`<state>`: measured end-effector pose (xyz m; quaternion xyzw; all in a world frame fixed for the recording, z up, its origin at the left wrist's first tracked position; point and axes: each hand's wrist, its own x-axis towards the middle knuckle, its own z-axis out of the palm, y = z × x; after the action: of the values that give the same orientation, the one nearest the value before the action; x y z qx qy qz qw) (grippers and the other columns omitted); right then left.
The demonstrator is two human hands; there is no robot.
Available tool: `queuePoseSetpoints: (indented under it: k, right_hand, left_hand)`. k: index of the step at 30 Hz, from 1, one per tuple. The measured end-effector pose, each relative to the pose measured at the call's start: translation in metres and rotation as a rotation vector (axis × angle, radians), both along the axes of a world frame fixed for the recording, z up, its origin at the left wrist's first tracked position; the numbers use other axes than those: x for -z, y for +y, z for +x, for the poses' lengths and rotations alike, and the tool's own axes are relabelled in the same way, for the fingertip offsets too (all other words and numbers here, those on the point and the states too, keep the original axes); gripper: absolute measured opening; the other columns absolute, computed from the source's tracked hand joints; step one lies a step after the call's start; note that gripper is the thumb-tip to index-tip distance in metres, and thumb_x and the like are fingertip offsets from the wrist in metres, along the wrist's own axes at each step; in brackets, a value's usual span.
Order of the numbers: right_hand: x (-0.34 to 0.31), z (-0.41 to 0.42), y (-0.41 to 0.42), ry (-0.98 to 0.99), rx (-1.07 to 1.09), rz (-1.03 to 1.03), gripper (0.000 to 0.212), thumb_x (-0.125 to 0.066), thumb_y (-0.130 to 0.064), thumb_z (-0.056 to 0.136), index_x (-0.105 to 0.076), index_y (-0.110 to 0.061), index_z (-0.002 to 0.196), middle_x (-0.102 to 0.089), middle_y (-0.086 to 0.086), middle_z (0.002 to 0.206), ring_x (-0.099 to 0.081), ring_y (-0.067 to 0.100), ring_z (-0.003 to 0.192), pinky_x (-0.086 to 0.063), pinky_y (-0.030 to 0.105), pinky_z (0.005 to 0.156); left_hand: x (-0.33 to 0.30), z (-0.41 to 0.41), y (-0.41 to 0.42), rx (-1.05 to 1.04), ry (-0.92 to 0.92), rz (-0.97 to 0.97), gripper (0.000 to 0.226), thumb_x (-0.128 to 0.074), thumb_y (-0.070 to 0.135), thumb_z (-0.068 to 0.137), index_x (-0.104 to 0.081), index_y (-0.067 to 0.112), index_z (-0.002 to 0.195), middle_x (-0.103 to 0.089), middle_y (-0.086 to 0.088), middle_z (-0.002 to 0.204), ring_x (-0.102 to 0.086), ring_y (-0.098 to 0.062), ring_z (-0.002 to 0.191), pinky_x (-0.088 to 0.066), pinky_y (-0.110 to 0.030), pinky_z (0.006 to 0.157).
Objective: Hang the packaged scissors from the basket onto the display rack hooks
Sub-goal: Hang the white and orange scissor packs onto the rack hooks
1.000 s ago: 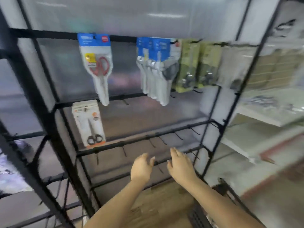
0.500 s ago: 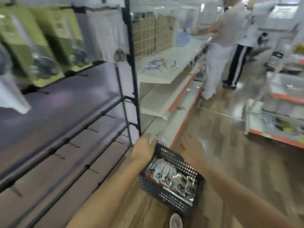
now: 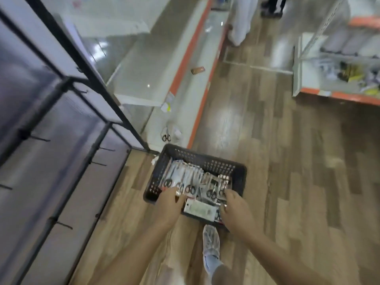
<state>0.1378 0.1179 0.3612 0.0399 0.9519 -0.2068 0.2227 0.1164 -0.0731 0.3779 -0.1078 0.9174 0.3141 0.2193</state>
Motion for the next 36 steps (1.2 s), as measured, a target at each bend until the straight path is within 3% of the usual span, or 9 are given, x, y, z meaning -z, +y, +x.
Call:
queuePoseSetpoints:
  k: [4,8,12,16,21,27,31,33,36]
  right_hand:
    - [0.073,0.009,-0.003,-0.18,-0.02,-0.006,0.04,-0.042,-0.024,0.097,-0.04,-0.012,0.136,-0.05,0.004,0.131,-0.052,0.02,0.111,-0.042,0.027,0.089]
    - [0.146,0.013,-0.012,-0.285,-0.01,-0.005,0.039,-0.041,-0.02,0.096,-0.041,-0.013,0.135,-0.051,0.002,0.128,-0.053,0.018,0.108,-0.039,0.025,0.082]
    - [0.218,0.001,-0.023,-0.337,0.037,-0.021,0.041,-0.043,-0.019,0.095,-0.041,-0.012,0.136,-0.05,0.003,0.13,-0.051,0.017,0.113,-0.039,0.024,0.088]
    - [0.288,-0.027,-0.033,-0.348,0.097,-0.043,0.044,-0.043,-0.02,0.096,-0.038,-0.009,0.139,-0.049,0.006,0.13,-0.05,0.02,0.115,-0.04,0.028,0.091]
    - [0.37,-0.084,-0.05,-0.286,0.058,-0.034,0.049,-0.041,-0.024,0.099,-0.028,-0.011,0.145,-0.037,0.005,0.145,-0.041,0.021,0.128,-0.035,0.031,0.101]
    - [0.479,-0.15,-0.07,-0.173,0.086,-0.111,0.049,-0.042,-0.025,0.098,-0.031,-0.01,0.143,-0.04,0.01,0.142,-0.045,0.025,0.124,-0.039,0.034,0.097]
    - [0.549,-0.179,-0.085,-0.21,0.267,-0.185,0.049,-0.049,-0.036,0.095,-0.041,-0.007,0.134,-0.047,0.015,0.133,-0.049,0.029,0.118,-0.04,0.032,0.087]
    - [0.575,-0.186,-0.092,-0.209,0.311,-0.162,0.061,-0.052,-0.049,0.09,-0.043,-0.004,0.13,-0.047,0.017,0.132,-0.046,0.03,0.119,-0.04,0.033,0.088]
    - [0.591,-0.19,-0.096,-0.215,0.383,-0.121,0.085,-0.058,-0.057,0.083,-0.027,-0.005,0.143,-0.028,0.015,0.144,-0.025,0.03,0.135,-0.031,0.038,0.104]
  left_hand:
    - [0.068,-0.009,-0.023,-0.069,-0.09,-0.046,0.035,-0.05,0.03,0.097,-0.056,0.011,0.125,-0.061,-0.006,0.12,-0.057,-0.024,0.111,-0.041,-0.026,0.078]
    - [0.146,-0.01,-0.05,-0.014,-0.123,-0.044,0.022,-0.048,0.022,0.097,-0.061,0.015,0.113,-0.058,0.003,0.106,-0.052,-0.01,0.096,-0.032,-0.007,0.062]
    - [0.229,-0.019,-0.067,0.04,-0.176,-0.088,0.023,-0.05,0.021,0.096,-0.06,0.011,0.114,-0.061,-0.004,0.112,-0.052,-0.012,0.096,-0.034,-0.023,0.07]
    - [0.301,-0.041,-0.069,0.042,-0.24,-0.124,0.028,-0.05,0.025,0.096,-0.058,0.009,0.119,-0.059,-0.004,0.115,-0.053,-0.017,0.1,-0.03,-0.023,0.07]
    - [0.385,-0.088,-0.065,0.118,-0.246,-0.167,0.033,-0.048,0.031,0.097,-0.055,0.008,0.118,-0.057,-0.009,0.119,-0.055,-0.025,0.104,-0.045,-0.037,0.085]
    - [0.487,-0.143,-0.042,0.191,-0.169,-0.184,0.04,-0.047,0.032,0.097,-0.052,0.001,0.122,-0.05,-0.012,0.128,-0.048,-0.024,0.113,-0.039,-0.032,0.09]
    - [0.538,-0.161,-0.024,0.212,-0.065,-0.31,0.043,-0.044,0.034,0.098,-0.046,0.005,0.128,-0.04,-0.007,0.138,-0.033,-0.022,0.125,-0.035,-0.03,0.096]
    - [0.555,-0.159,-0.015,0.221,0.004,-0.459,0.05,-0.05,0.037,0.095,-0.043,0.004,0.132,-0.039,-0.008,0.138,-0.034,-0.024,0.125,-0.035,-0.031,0.097]
    - [0.575,-0.153,-0.004,0.175,0.027,-0.617,0.069,-0.08,0.038,0.07,-0.056,-0.002,0.122,-0.055,-0.014,0.125,-0.053,-0.026,0.109,-0.044,-0.031,0.086]
